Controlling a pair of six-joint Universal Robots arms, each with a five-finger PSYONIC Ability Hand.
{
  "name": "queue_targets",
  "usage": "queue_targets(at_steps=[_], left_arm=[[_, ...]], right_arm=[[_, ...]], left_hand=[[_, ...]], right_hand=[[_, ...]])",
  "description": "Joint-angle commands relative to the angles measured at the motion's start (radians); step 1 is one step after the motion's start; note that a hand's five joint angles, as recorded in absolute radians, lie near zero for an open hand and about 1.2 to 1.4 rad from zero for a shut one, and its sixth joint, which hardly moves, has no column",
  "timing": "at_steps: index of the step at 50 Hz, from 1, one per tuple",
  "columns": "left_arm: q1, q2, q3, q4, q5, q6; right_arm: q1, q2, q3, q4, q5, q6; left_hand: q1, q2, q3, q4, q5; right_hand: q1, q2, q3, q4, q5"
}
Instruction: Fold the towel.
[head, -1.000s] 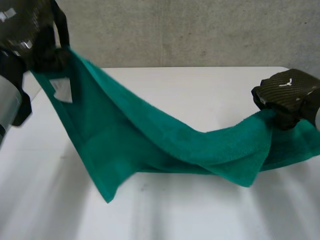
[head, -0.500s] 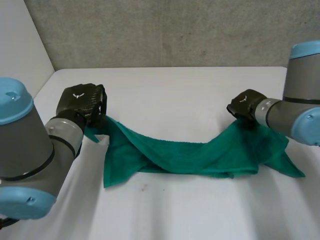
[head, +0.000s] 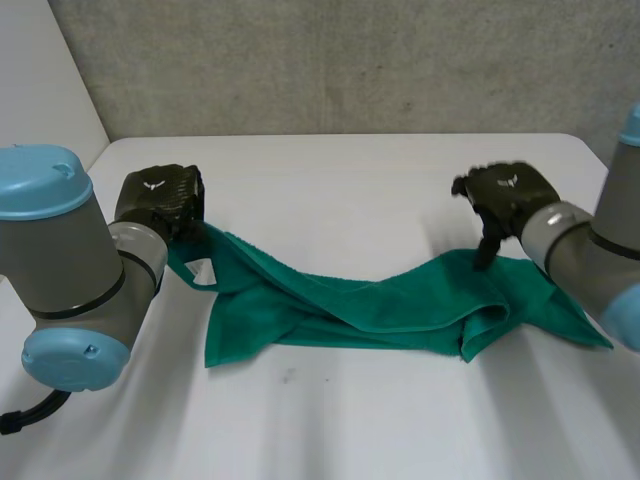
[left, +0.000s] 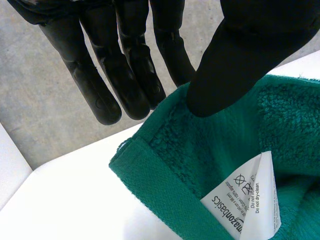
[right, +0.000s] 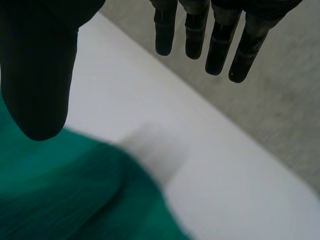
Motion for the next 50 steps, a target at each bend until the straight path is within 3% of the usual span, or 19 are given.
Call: queue_targets(at_steps=[1,5,9,12,13,14,15,20,22,27,31,36,44,50], left_arm=[[0.001,0.003,-0.002,0.003,0.0,0.001],[0.001,0.005,-0.005,0.003,-0.001,0.001],[0.002,0.008,-0.008,0.003,-0.003,0.001],[0.004,0.011,-0.01,0.001,-0.004,-0.001],[0.004,0.013,-0.013,0.001,-0.004,-0.001],[0.004,0.016,-0.019,0.001,-0.003,-0.001],[0.004,0.016,-0.022,0.001,-0.003,0.001],[0.001,0.02,-0.034,-0.005,-0.004,0.001],[0.001,0.045,-0.06,-0.01,-0.003,0.01],[0.011,0.101,-0.1,-0.025,0.005,0.021],[0.024,0.213,-0.12,-0.062,0.012,0.045],[0.025,0.385,-0.097,-0.102,0.019,0.093],[0.028,0.526,-0.036,-0.172,0.093,0.151],[0.03,0.396,-0.054,-0.229,0.104,0.191]], right_arm=[[-0.056,-0.024,0.128,0.103,-0.096,0.053],[-0.079,-0.013,0.15,0.097,-0.107,0.056],[-0.114,0.084,0.135,0.034,-0.102,0.048],[-0.122,0.109,0.125,0.023,-0.096,0.044],[-0.131,0.129,0.107,0.023,-0.095,0.042],[-0.131,0.129,0.107,0.023,-0.094,0.042],[-0.136,0.131,0.104,0.023,-0.096,0.044],[-0.17,0.105,0.124,-0.024,-0.093,0.059],[-0.177,-0.017,0.147,-0.043,-0.102,0.05],[-0.185,-0.166,0.147,-0.02,-0.111,0.025],[-0.199,-0.283,0.13,0.011,-0.116,-0.031],[-0.206,-0.476,0.015,0.159,-0.116,-0.224],[-0.226,-0.429,-0.105,0.495,-0.118,-0.463],[-0.222,-0.314,-0.085,0.561,-0.104,-0.596]], left_hand=[[0.267,0.198,0.203,0.2,0.257],[0.267,0.198,0.203,0.2,0.257],[0.267,0.198,0.203,0.2,0.257],[0.267,0.198,0.203,0.2,0.257],[0.267,0.198,0.203,0.2,0.257],[0.267,0.198,0.203,0.2,0.257],[0.267,0.198,0.203,0.2,0.257],[0.267,0.198,0.203,0.2,0.257],[0.267,0.198,0.203,0.2,0.257],[0.267,0.198,0.203,0.2,0.257],[0.267,0.198,0.203,0.2,0.257],[0.267,0.198,0.203,0.2,0.257],[0.267,0.198,0.203,0.2,0.257],[0.267,0.198,0.203,0.2,0.257]], right_hand=[[0.123,0.077,0.074,0.072,0.077],[0.141,0.095,0.091,0.089,0.094],[0.43,0.384,0.381,0.379,0.384],[0.502,0.456,0.452,0.451,0.455],[0.929,0.883,0.88,0.878,0.883],[0.934,0.888,0.884,0.882,0.887],[1.13,1.084,1.081,1.079,1.084],[1.132,1.086,1.083,1.081,1.086],[1.132,1.086,1.083,1.081,1.086],[1.132,1.086,1.083,1.081,1.086],[1.132,1.086,1.083,1.081,1.086],[1.132,1.086,1.083,1.081,1.086],[1.132,1.086,1.083,1.081,1.086],[1.132,1.086,1.083,1.081,1.086]])
